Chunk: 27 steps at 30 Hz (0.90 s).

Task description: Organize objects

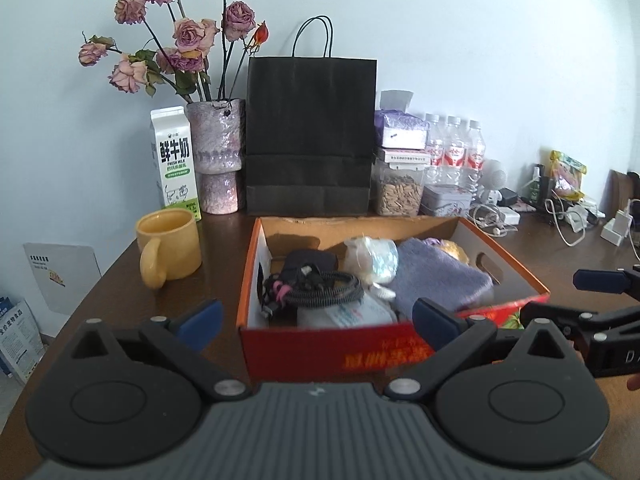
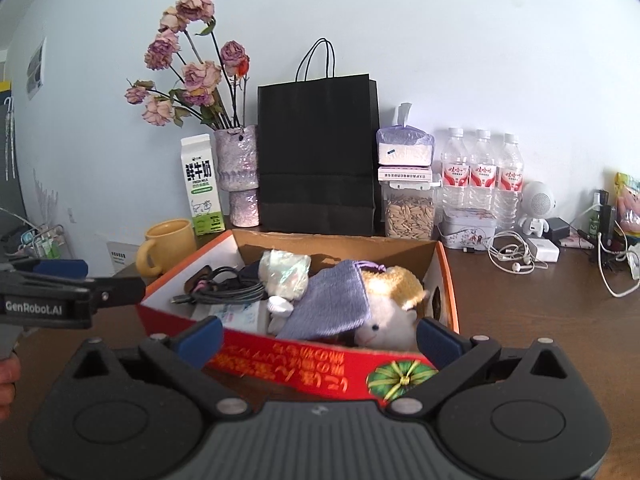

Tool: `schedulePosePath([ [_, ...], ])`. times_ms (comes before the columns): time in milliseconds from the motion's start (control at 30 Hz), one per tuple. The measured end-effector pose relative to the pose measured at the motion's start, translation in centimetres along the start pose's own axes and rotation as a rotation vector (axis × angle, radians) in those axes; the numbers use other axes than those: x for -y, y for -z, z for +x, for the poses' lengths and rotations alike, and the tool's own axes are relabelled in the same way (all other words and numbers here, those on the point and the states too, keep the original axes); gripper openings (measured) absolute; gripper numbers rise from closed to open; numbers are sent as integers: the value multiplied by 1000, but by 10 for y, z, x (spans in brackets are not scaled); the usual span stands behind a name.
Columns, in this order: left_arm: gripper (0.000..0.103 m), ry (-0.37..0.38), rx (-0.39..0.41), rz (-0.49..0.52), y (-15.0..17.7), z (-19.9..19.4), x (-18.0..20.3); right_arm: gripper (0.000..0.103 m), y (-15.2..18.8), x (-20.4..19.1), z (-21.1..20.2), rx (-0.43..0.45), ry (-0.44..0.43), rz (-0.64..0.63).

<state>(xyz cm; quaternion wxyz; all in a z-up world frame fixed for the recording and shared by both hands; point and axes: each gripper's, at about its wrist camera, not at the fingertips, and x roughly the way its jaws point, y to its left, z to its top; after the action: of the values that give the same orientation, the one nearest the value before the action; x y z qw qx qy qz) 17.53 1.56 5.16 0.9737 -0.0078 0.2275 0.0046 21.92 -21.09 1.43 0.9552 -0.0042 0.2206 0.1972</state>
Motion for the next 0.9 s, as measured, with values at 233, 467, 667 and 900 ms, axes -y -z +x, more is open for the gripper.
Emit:
schedulePosePath([
  [233, 103, 13, -29, -29, 29, -33, 1, 103, 19, -10, -28, -29, -10, 22],
  [467, 103, 3, -81, -59, 50, -38, -4, 103, 30, -13, -43, -38, -5, 33],
  [667, 103, 1, -85, -60, 54, -41, -5, 103, 31, -14, -47, -36, -2, 37],
  [900, 103, 5, -75, -58, 53, -46, -3, 103, 32, -14, -48, -34, -2, 36],
])
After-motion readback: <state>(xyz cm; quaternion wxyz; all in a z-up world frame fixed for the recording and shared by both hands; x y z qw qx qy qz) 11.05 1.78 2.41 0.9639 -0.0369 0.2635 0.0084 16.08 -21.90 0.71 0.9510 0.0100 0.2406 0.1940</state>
